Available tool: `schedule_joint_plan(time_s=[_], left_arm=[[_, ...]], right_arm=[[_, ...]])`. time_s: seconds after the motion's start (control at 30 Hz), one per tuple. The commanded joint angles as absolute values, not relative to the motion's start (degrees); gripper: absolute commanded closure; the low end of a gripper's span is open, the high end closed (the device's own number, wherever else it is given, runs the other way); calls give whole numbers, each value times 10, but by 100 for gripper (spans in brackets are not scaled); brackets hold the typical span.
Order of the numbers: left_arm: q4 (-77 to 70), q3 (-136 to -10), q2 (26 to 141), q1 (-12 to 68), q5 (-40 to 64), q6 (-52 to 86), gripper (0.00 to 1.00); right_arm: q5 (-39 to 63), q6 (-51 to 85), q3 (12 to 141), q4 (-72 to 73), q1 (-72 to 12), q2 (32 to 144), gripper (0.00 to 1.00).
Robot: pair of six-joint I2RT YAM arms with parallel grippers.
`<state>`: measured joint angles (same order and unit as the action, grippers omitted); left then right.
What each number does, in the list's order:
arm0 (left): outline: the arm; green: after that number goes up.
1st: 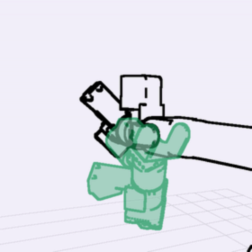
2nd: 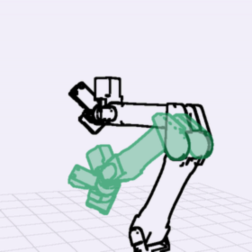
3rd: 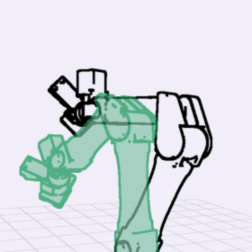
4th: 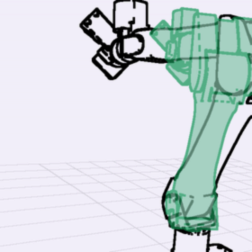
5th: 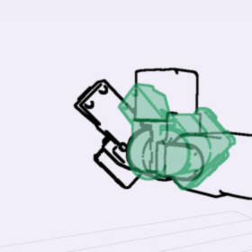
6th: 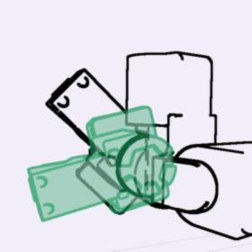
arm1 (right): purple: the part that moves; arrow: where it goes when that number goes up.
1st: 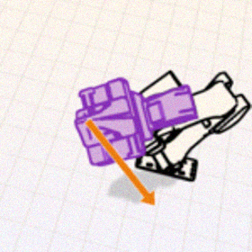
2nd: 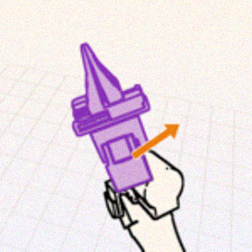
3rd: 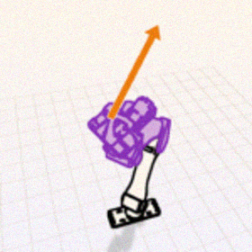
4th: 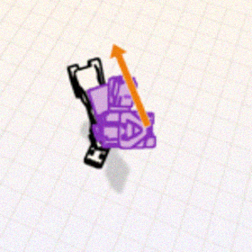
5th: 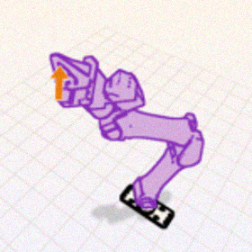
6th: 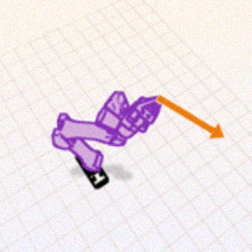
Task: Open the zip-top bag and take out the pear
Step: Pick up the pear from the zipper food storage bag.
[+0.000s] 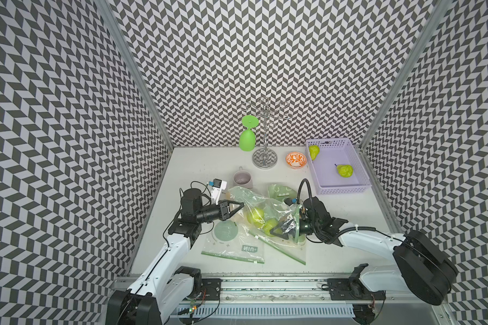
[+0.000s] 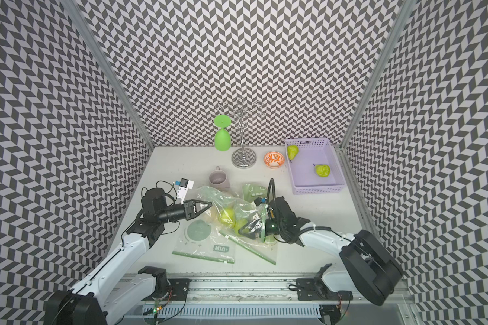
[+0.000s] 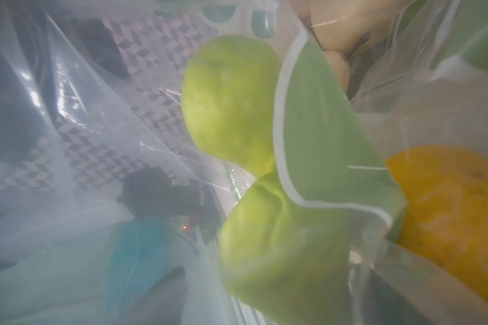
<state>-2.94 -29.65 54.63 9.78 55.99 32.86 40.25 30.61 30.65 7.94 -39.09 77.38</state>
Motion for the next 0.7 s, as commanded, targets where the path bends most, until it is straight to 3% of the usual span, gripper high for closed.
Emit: schedule_joint_plan(time_s=[0.0, 0.33, 0.43, 0.6, 0.67], left_arm=[[-48, -288, 544, 102, 561, 325, 100], [-52, -281, 538, 102, 566, 329, 100], [-48, -280, 534, 102, 569, 327, 100], [-37, -279, 529, 98, 567, 318, 100], [-35, -279, 528, 95, 567, 316, 100]], right_arm=[[362, 268, 336, 63, -400, 789, 8], [285, 267, 378, 48, -430, 828, 14], [280, 263, 382, 36, -432, 831, 22], [282, 270, 370, 23, -432, 797, 51], [277, 278, 368, 14, -431, 773, 53]])
